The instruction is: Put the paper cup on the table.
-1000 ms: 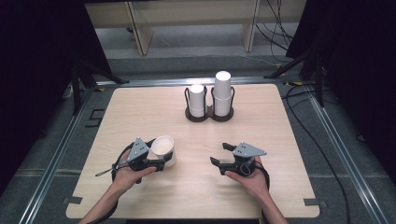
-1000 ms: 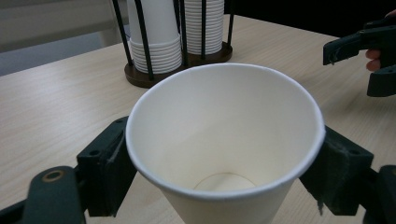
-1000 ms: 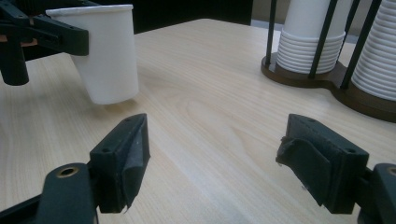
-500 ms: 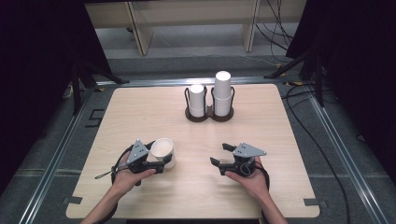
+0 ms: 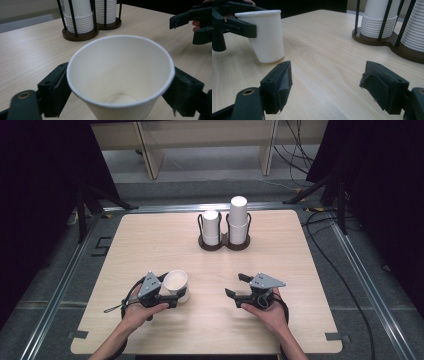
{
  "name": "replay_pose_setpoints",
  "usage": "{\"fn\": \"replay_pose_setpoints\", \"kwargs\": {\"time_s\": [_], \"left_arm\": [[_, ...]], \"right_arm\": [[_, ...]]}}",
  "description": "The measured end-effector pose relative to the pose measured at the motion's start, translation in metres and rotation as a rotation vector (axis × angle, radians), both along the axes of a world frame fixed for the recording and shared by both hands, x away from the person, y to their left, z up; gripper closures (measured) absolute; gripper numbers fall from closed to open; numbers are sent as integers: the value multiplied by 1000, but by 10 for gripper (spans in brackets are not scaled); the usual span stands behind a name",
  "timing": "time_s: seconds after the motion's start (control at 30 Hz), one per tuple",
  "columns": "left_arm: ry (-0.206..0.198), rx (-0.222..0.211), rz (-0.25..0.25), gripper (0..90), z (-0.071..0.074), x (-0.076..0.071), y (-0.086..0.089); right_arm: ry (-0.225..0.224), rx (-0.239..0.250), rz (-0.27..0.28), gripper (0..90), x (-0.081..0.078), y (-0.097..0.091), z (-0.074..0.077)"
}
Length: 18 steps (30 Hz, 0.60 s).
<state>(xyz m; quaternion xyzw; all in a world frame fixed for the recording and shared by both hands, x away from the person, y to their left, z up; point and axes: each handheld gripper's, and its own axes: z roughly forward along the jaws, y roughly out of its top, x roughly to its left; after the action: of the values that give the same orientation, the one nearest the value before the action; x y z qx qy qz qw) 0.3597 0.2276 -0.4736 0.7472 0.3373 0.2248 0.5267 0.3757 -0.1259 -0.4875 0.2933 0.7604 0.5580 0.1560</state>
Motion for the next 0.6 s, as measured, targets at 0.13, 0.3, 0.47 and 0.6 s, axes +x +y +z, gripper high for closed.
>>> {"fn": "replay_pose_setpoints", "kwargs": {"time_s": [0.13, 0.3, 0.47, 0.6], "left_arm": [[-8, -7, -5, 143, -3, 0, -2], [-181, 165, -63, 102, 4, 12, 9], [-177, 154, -103, 0, 4, 11, 10], [-172, 168, -112, 0, 7, 6, 14]], "right_arm": [[14, 4, 3, 238, 0, 0, 0], [11, 4, 2, 238, 0, 0, 0], [13, 6, 4, 238, 0, -1, 0], [5, 9, -5, 238, 0, -1, -1]]}}
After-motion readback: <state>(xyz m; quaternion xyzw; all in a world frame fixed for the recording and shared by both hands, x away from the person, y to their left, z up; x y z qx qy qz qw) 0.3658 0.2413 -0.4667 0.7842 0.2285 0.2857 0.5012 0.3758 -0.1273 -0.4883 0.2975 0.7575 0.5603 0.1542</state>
